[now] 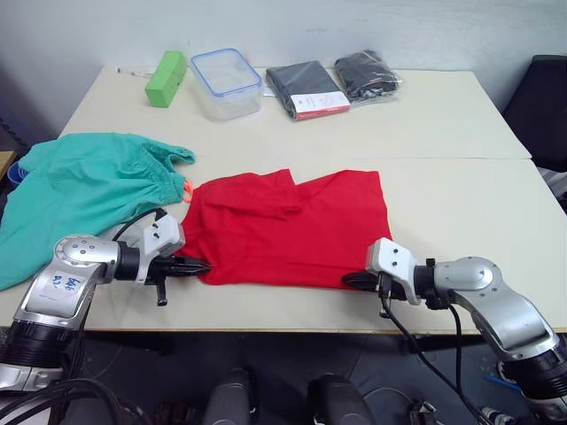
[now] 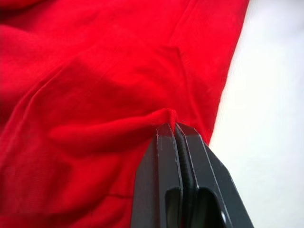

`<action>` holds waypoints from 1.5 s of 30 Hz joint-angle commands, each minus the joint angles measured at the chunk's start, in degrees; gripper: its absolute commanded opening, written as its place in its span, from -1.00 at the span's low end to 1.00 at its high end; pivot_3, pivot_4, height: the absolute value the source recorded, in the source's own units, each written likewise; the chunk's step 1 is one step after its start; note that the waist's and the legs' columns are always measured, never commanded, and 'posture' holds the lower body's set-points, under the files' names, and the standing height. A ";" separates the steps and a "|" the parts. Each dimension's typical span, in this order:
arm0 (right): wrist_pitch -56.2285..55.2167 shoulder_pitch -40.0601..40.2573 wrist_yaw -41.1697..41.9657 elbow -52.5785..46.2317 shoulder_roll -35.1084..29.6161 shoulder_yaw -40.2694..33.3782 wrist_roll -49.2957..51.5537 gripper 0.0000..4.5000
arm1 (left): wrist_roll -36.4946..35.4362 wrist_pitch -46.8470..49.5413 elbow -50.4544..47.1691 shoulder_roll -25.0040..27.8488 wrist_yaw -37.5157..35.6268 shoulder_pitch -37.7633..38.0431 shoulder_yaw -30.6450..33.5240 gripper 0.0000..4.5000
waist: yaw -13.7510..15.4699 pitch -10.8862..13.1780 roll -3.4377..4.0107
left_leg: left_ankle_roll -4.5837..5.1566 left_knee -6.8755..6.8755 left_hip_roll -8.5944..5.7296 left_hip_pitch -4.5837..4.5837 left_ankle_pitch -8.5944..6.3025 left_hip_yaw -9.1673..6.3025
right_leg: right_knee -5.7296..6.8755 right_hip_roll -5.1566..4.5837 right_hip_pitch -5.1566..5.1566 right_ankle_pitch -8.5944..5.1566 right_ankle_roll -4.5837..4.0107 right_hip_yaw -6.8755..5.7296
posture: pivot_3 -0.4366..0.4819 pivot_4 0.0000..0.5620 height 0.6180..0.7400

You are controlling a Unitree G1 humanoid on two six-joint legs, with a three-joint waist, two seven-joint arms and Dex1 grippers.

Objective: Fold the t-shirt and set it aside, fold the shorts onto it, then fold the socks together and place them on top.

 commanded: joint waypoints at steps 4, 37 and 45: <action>-1.59 1.56 -0.86 0.72 0.22 0.71 -2.28 -1.00 | 2.66 -2.37 2.27 2.65 0.39 1.48 1.33 -0.90 | -0.04 0.00 0.00 | 0.01 0.00 0.00 0.01 -0.01 0.02 | 0.01 -0.01 -0.01 0.00 0.00 0.02 | -0.05 -0.47 1.00; -1.78 4.05 -1.23 -0.34 -1.69 -2.31 -2.57 -1.00 | 11.60 -6.24 12.24 0.07 3.67 -9.80 -8.24 -0.98 | 0.15 0.03 -0.17 | 0.11 0.02 0.02 0.13 0.00 0.07 | 0.05 0.03 0.09 0.00 0.00 0.08 | -0.05 -0.47 1.00; -3.31 7.39 -0.99 1.49 -5.46 -6.11 -2.91 -1.00 | 11.13 -8.88 17.88 3.24 1.97 -11.41 -4.67 -0.98 | -0.02 0.03 -0.17 | 0.07 0.00 0.04 0.15 0.01 0.05 | 0.09 0.04 0.08 0.00 0.00 0.06 | -0.05 -0.47 1.00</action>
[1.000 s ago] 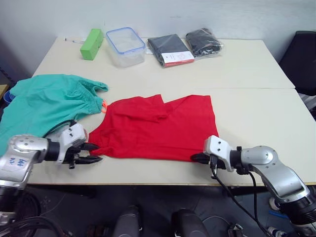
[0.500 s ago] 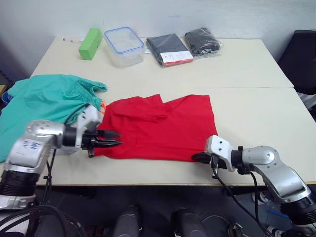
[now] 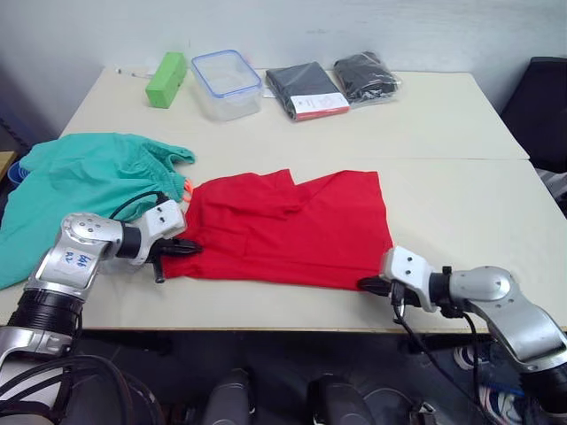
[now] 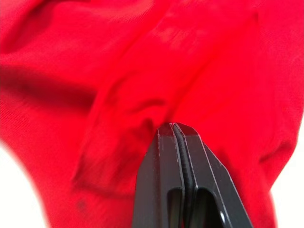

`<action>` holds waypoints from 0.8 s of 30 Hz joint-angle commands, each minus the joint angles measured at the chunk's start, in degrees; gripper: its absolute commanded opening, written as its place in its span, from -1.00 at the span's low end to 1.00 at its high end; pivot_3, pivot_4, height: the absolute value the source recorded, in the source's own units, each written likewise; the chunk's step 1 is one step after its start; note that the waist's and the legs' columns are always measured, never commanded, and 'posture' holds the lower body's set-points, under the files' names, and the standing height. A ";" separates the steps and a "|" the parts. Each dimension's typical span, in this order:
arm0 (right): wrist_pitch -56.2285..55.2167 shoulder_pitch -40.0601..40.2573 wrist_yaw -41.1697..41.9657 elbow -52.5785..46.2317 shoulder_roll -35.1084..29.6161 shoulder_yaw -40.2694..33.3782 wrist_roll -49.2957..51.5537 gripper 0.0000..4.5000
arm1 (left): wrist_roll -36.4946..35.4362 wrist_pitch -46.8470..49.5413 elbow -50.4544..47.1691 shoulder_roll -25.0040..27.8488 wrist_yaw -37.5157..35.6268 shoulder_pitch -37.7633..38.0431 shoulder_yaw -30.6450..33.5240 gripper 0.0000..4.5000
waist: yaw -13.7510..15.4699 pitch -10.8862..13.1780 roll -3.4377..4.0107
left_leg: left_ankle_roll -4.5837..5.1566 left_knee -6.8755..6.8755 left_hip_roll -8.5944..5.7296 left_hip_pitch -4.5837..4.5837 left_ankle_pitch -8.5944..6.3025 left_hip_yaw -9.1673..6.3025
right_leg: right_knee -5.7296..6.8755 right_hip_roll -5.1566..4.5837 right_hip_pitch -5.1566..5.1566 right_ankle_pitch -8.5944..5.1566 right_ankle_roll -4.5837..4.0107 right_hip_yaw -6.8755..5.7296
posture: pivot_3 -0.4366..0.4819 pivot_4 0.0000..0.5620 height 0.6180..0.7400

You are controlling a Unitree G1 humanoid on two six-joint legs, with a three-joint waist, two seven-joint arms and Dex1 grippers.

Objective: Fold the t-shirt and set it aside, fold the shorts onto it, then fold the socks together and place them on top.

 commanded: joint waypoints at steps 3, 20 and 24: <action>-0.38 1.72 0.74 0.24 -1.10 -4.02 1.67 -1.00 | 1.79 -1.61 3.37 2.56 -0.04 -0.32 2.72 -0.98 | 0.12 0.00 -0.01 | 0.01 0.00 -0.01 -0.01 0.00 0.00 | 0.01 -0.01 0.00 0.00 0.00 -0.01 | -0.05 -0.47 1.00; 4.52 -1.63 0.16 -7.14 1.67 0.25 5.04 -1.00 | 6.49 -5.62 4.00 1.33 -0.37 0.15 -0.07 -0.98 | 0.27 0.03 -0.03 | 0.05 0.01 -0.03 -0.20 0.00 0.01 | 0.05 -0.02 -0.21 0.00 0.00 0.00 | -0.05 -0.47 1.00; 4.85 -0.19 -0.21 -6.46 0.71 0.91 3.37 -1.00 | 7.16 -9.39 10.33 -0.03 -0.61 -3.46 -0.28 -0.98 | 0.21 0.03 -0.03 | 0.15 0.01 -0.05 -0.18 0.03 0.01 | 0.10 -0.06 -0.22 0.00 0.00 0.00 | -0.05 -0.47 1.00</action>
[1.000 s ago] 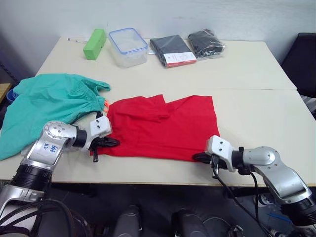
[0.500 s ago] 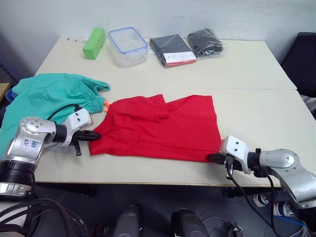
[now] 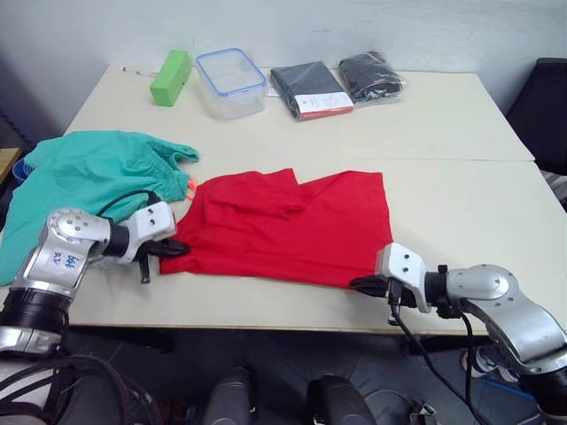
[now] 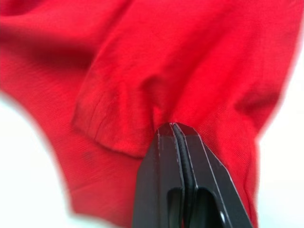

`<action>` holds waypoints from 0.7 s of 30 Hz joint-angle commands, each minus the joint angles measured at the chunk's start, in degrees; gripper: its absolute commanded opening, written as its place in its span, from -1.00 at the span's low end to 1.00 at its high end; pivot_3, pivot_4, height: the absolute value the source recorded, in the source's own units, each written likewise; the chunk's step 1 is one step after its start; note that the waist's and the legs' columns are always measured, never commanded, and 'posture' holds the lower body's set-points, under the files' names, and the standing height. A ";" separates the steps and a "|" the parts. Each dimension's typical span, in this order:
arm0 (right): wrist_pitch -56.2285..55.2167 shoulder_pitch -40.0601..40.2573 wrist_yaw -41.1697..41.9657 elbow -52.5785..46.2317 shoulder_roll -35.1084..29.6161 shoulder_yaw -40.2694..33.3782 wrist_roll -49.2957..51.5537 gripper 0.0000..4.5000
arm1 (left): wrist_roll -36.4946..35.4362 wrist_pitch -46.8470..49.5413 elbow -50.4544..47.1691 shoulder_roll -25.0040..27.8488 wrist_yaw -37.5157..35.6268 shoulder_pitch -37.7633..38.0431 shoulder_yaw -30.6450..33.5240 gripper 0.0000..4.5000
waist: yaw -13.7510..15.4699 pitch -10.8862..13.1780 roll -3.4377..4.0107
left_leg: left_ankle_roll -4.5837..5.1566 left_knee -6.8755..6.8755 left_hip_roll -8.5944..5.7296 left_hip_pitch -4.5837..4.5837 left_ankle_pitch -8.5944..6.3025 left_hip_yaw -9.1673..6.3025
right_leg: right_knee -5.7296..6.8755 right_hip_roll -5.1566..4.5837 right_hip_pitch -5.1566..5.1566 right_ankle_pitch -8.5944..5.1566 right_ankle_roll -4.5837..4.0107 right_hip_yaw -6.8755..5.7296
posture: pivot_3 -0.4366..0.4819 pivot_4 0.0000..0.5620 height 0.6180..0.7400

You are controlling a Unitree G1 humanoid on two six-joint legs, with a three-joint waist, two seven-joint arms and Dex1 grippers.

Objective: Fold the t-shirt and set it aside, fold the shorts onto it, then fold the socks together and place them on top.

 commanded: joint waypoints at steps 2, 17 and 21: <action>-1.03 2.06 -0.53 0.29 -2.00 0.58 -3.29 -1.00 | 3.13 -4.04 7.95 -0.65 1.28 -2.87 -0.32 -0.98 | 0.05 0.00 0.00 | -0.02 0.00 -0.02 0.01 0.01 0.00 | 0.20 -0.04 -0.08 0.00 0.00 -0.01 | -0.05 -0.47 1.00; -7.31 6.06 -1.03 2.47 -2.28 -4.94 -3.40 -1.00 | -0.62 -6.43 9.27 3.47 -7.18 -5.28 2.38 -0.98 | -0.08 -0.08 -0.24 | -0.27 0.02 -0.03 -0.04 0.17 0.07 | 0.53 -0.05 -0.35 0.00 0.00 0.00 | -0.05 -0.47 1.00; -9.46 7.97 -1.28 -1.08 -2.40 -8.71 -2.19 -1.00 | -5.57 -1.57 -1.18 5.01 -10.06 -1.29 5.87 -0.61 | -0.01 -0.06 -0.27 | -0.28 0.03 -0.04 -0.26 0.17 -0.01 | 0.50 -0.07 -0.48 0.00 0.00 -0.03 | -0.05 -0.47 1.00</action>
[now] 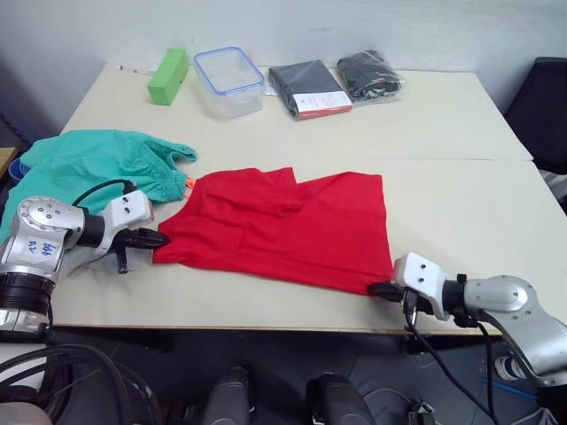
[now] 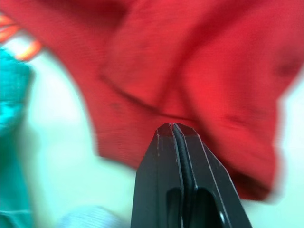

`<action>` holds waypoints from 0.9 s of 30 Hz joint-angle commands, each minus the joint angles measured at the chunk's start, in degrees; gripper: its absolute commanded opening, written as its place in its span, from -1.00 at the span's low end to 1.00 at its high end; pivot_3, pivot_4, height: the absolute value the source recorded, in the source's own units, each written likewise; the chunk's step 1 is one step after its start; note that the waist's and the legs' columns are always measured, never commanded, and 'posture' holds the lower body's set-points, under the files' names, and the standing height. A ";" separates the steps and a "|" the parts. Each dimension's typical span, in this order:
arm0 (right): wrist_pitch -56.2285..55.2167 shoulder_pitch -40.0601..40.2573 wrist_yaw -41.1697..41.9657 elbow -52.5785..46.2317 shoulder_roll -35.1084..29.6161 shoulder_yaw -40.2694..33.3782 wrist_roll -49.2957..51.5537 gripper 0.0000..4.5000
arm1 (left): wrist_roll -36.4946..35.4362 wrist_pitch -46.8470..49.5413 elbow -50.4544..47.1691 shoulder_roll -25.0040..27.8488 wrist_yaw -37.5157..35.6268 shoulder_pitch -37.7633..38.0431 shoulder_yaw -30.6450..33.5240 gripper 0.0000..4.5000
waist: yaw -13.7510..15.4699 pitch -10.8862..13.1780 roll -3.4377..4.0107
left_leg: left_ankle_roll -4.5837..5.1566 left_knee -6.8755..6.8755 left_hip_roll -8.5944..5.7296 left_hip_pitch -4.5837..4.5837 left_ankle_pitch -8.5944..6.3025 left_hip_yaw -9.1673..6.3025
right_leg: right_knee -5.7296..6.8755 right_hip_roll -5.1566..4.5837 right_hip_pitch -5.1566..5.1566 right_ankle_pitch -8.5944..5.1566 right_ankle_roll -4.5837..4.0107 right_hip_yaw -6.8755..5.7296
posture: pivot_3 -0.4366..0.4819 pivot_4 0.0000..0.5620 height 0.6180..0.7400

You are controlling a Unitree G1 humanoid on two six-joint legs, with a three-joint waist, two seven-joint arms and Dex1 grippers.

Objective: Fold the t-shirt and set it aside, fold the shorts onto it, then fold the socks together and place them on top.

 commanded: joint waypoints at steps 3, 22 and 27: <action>-4.18 3.11 -0.05 -4.84 -1.90 -5.39 -0.41 -0.83 | -6.55 4.38 -16.12 3.90 -3.31 7.23 6.24 -0.17 | -0.11 0.00 0.00 | -0.02 0.02 0.00 -0.09 0.01 -0.07 | -0.04 0.01 -0.04 0.00 0.00 -0.04 | -0.05 -0.47 1.00; -15.59 6.15 -1.83 2.44 -3.02 -1.69 -12.14 0.18 | 7.01 -11.22 -15.82 1.67 8.35 14.57 2.17 0.71 | 0.02 0.00 0.02 | 0.08 0.00 -0.05 0.07 0.06 -0.02 | -0.15 0.01 0.13 0.00 0.00 -0.01 | -0.05 -0.47 1.00; -17.29 5.06 -2.31 4.78 -2.46 -0.06 -13.64 -0.58 | 8.64 -12.47 -13.10 0.75 9.05 13.25 0.85 0.03 | -0.02 -0.01 0.00 | 0.19 0.00 -0.04 0.36 0.04 0.04 | -0.16 0.00 0.40 0.00 -0.01 0.06 | -0.05 -0.47 1.00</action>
